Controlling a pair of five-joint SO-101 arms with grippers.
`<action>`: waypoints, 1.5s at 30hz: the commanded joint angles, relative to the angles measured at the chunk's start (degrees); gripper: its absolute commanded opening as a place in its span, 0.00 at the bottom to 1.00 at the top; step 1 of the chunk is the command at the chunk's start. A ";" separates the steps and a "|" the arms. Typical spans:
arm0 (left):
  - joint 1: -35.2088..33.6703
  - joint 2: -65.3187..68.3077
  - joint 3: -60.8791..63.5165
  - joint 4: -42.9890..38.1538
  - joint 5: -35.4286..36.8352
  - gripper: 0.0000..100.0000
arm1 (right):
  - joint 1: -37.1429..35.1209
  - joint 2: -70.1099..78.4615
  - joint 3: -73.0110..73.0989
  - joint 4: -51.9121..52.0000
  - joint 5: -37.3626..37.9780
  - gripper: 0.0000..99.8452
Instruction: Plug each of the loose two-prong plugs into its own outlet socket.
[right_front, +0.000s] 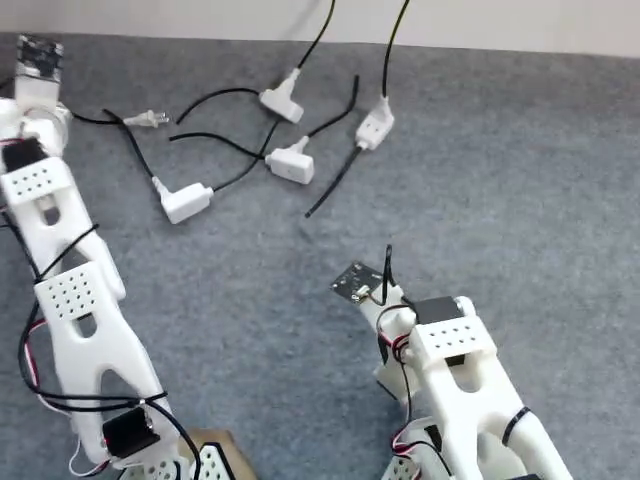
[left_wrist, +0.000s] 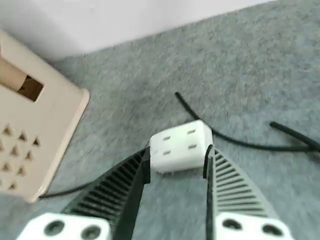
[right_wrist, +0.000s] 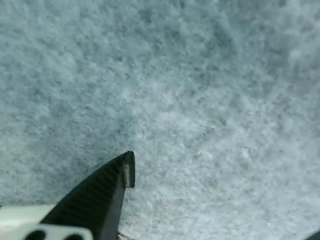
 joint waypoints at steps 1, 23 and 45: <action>2.07 1.89 4.97 -15.47 0.18 0.19 | -0.31 -1.10 -1.36 0.40 0.70 0.55; 10.77 8.66 0.57 10.64 0.18 0.19 | -0.31 -1.10 -1.27 0.40 0.79 0.55; 3.74 -2.24 -11.12 10.02 -1.85 0.19 | -0.31 -1.10 -1.27 0.57 0.79 0.55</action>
